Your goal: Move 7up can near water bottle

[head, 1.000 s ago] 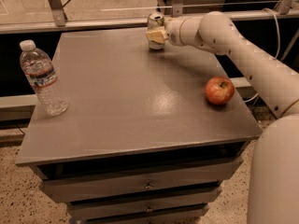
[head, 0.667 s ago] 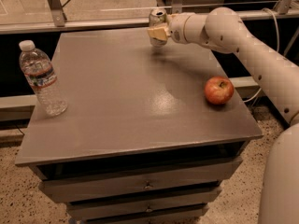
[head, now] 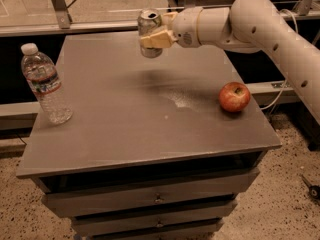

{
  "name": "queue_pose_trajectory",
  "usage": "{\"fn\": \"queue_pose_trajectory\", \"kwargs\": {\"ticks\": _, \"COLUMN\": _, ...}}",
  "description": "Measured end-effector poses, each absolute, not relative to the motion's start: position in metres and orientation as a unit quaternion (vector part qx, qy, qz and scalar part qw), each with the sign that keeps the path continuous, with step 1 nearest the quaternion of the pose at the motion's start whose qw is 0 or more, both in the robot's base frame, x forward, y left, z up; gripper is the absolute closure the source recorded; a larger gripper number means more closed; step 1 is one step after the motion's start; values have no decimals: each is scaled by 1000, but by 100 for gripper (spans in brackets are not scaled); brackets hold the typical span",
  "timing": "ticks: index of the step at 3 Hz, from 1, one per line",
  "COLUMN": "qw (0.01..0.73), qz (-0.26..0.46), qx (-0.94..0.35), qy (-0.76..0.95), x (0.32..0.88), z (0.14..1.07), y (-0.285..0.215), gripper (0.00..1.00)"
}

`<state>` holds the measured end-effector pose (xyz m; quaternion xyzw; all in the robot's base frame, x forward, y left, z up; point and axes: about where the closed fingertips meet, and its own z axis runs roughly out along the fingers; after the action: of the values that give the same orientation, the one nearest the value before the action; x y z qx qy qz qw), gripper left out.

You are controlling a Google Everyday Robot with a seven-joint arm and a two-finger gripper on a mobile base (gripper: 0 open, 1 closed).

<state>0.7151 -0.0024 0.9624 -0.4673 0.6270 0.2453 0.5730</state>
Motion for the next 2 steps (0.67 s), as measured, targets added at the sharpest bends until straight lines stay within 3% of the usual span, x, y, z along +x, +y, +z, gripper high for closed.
{"fn": "queue_pose_trajectory", "kwargs": {"ticks": 1, "qw": 527, "qz": 323, "qx": -543, "qy": 568, "x": 640, "z": 967, "y": 48, "gripper": 100}}
{"fn": "queue_pose_trajectory", "kwargs": {"ticks": 2, "qw": 503, "qz": 361, "qx": -574, "qy": 536, "x": 606, "z": 966, "y": 74, "gripper": 100}}
